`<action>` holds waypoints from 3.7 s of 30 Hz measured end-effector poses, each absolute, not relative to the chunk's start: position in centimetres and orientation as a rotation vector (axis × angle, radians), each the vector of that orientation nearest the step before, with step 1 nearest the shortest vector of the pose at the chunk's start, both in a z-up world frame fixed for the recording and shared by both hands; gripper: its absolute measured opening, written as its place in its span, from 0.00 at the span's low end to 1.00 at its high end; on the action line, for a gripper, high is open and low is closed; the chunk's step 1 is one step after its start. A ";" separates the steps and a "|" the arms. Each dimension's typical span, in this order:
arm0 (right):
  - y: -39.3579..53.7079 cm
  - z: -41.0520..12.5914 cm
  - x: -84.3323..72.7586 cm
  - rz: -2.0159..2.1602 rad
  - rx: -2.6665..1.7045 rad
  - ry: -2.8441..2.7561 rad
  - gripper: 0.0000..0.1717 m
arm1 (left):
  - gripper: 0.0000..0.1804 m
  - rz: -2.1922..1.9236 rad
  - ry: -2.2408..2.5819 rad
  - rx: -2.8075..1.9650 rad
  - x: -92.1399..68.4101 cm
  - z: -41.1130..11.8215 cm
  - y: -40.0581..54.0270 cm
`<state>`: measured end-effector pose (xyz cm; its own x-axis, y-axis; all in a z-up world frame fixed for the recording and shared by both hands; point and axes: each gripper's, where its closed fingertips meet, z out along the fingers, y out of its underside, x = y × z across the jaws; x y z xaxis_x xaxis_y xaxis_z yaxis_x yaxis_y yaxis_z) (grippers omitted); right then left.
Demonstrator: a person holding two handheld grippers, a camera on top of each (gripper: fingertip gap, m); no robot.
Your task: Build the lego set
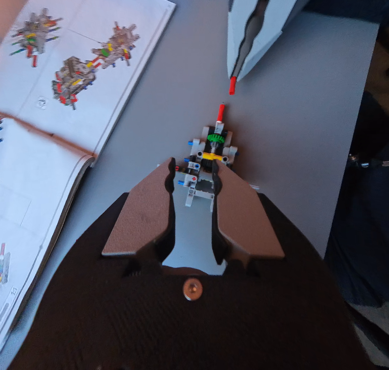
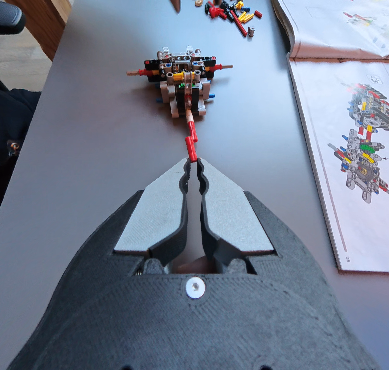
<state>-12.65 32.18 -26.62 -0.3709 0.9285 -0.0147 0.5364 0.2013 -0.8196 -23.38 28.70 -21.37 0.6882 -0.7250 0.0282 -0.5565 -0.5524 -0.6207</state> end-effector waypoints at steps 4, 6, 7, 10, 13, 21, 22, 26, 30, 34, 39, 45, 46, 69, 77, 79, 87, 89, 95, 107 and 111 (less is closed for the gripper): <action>32.0 -26.3 -13.3 1.057 -1.349 -1.967 0.01 | 0.18 -0.430 0.891 -2.265 -24.1 -21.0 29.0; 31.8 -26.1 -13.6 1.052 -1.327 -1.954 0.02 | 0.18 -0.477 0.893 -2.239 -23.1 -21.4 29.1; 31.6 -26.1 -13.9 1.046 -1.316 -1.949 0.02 | 0.18 -0.490 0.906 -2.230 -22.5 -21.8 29.1; 31.3 -25.9 -14.4 1.017 -1.274 -1.943 0.01 | 0.18 -0.505 0.969 -2.218 -20.8 -23.2 29.1; 31.2 -25.8 -14.6 1.000 -1.261 -1.937 0.01 | 0.20 -0.525 1.013 -2.210 -19.6 -24.3 29.1; 31.3 -25.8 -14.8 1.043 -1.281 -1.937 0.01 | 0.24 -0.489 1.081 -2.205 -18.7 -25.9 29.0; 31.3 -26.0 -14.9 1.037 -1.284 -1.947 0.01 | 0.24 -0.473 1.089 -2.202 -18.6 -26.0 29.0; 31.1 -26.2 -15.1 1.016 -1.288 -1.968 0.01 | 0.22 -0.404 1.114 -2.192 -18.6 -26.5 29.1; 31.1 -26.1 -15.3 1.014 -1.289 -1.958 0.01 | 0.21 -0.407 1.088 -2.194 -18.9 -26.4 29.1; 31.1 -26.3 -15.4 0.984 -1.286 -1.967 0.01 | 0.15 -0.431 1.043 -2.160 -19.6 -24.8 28.9; 31.0 -26.3 -15.7 0.979 -1.281 -1.960 0.01 | 0.10 -0.447 1.043 -2.210 -20.4 -25.1 28.9; 30.9 -26.5 -15.9 0.941 -1.282 -1.966 0.01 | 0.08 -0.442 1.136 -2.274 -20.2 -26.0 28.5; 30.9 -26.5 -15.9 0.938 -1.280 -1.967 0.01 | 0.07 -0.448 1.147 -2.286 -20.2 -26.2 28.4; 31.2 -26.5 -16.3 0.885 -1.276 -1.943 0.01 | 0.01 -0.462 1.229 -2.316 -19.9 -27.0 28.3; 31.1 -26.6 -16.3 0.872 -1.263 -1.948 0.01 | 0.01 -0.475 1.197 -2.312 -19.9 -27.0 28.4; 31.1 -26.7 -16.3 0.862 -1.260 -1.951 0.01 | 0.01 -0.482 1.186 -2.313 -19.8 -27.0 28.4; 30.9 -26.8 -16.3 0.746 -1.224 -1.929 0.01 | 0.01 -0.528 1.132 -2.318 -19.8 -26.9 28.4; 31.2 -26.7 -16.2 0.698 -1.216 -1.909 0.01 | 0.01 -0.558 1.117 -2.317 -19.6 -26.9 28.3; 31.1 -27.3 -16.1 0.588 -1.168 -1.925 0.01 | 0.01 -0.588 1.102 -2.315 -19.4 -26.9 28.3; 31.6 -26.6 -15.3 0.468 -1.088 -1.840 0.01 | 0.01 -0.665 1.067 -2.302 -19.3 -26.8 28.3; 31.5 -25.3 -15.1 0.559 -1.099 -1.779 0.01 | 0.06 -0.681 1.082 -2.298 -19.0 -26.7 27.9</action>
<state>-15.05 31.52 -25.33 -0.1574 0.8648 0.4769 0.4365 0.4941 -0.7519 -19.04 27.88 -26.66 0.5575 -0.7999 0.2221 -0.5461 -0.5549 -0.6276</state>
